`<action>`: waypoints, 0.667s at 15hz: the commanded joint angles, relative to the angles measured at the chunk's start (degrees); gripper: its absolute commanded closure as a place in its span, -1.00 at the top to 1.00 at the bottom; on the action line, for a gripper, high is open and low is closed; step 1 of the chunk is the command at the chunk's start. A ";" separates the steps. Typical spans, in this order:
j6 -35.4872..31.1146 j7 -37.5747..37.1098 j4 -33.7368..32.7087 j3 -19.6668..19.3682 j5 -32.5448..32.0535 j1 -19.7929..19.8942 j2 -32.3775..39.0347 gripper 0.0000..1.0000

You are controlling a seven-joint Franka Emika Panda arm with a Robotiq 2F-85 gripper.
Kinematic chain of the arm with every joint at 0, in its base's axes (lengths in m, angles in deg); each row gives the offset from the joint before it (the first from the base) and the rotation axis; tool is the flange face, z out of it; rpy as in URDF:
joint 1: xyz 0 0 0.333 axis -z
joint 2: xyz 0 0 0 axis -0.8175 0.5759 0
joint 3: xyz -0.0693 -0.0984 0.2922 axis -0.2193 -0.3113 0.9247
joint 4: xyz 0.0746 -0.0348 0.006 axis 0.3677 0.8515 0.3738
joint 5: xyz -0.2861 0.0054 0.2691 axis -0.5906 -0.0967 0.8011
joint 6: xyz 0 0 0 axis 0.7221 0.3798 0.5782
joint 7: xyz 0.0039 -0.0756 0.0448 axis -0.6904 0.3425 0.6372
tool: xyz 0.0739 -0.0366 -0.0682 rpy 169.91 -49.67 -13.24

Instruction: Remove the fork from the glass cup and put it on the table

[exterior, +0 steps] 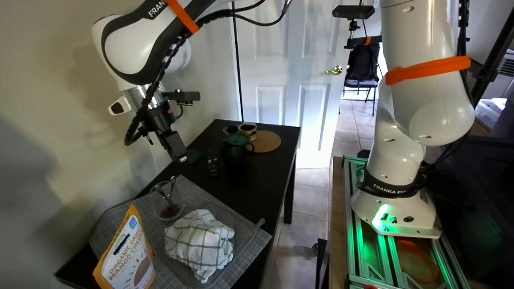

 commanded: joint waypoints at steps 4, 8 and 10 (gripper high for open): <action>-13.43 -2.06 4.91 1.02 -5.23 -1.42 -1.33 1.00; -18.63 -1.21 8.09 2.00 -4.97 -1.30 -2.10 1.00; -21.19 -1.49 10.04 2.05 -5.31 -1.19 -2.95 0.98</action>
